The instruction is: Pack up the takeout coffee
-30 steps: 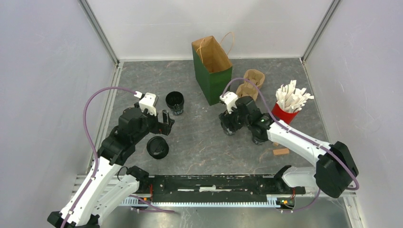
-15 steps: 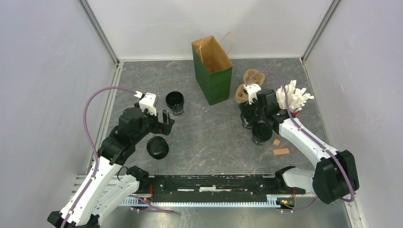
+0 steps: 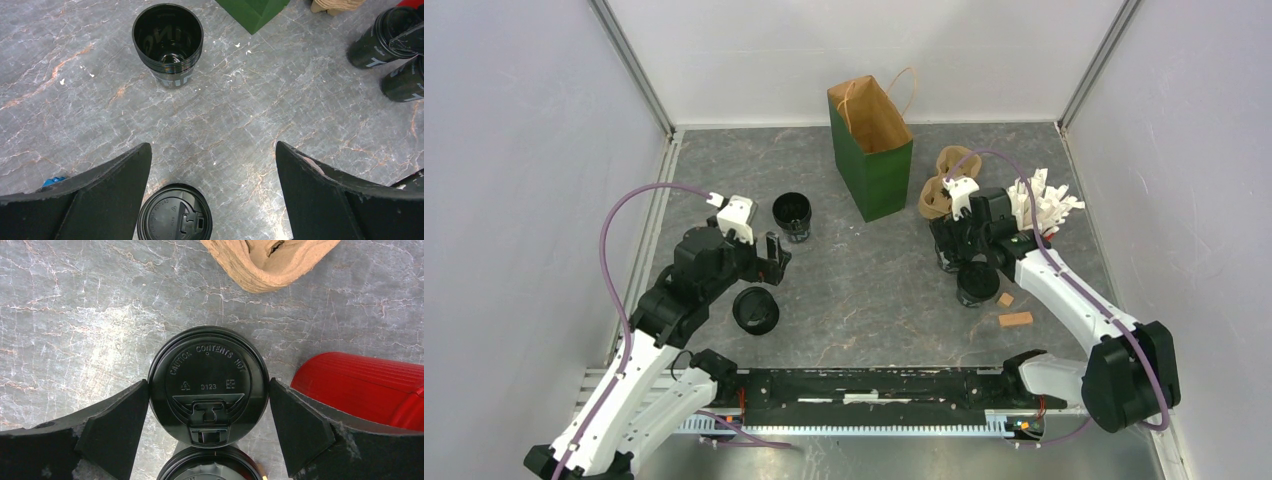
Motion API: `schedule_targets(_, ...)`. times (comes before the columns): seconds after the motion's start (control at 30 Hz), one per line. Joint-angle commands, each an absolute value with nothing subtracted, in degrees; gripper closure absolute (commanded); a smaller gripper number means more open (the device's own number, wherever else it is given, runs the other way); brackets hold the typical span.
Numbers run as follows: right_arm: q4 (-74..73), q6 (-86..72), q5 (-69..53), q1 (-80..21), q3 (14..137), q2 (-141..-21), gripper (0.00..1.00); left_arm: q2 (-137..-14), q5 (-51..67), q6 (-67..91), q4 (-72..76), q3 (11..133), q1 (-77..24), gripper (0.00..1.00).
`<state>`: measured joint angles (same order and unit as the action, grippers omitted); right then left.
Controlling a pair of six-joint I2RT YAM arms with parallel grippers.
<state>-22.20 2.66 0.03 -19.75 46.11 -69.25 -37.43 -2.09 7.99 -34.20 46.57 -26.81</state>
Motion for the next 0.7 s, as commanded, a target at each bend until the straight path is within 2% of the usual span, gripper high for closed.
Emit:
schedule_targets(0.0, -25.6, 2.4, 0.2, -19.5, 48.7, -68.5, 0.03, -37.1, -2.9, 4.7, -33.3, 46.4, -26.8, 0.00)
schedule_targets(0.53, -29.4, 3.2, -7.1, -19.5, 58.6, -64.6, 0.02, -38.6, -4.6, 4.8, -33.8, 46.5, -26.8, 0.00)
schedule_targets(0.67, -27.8, 4.0, -4.4, -19.6, 63.0, -65.0, 0.02, -38.4, -7.1, 7.5, -33.2, 46.0, -26.8, 0.00)
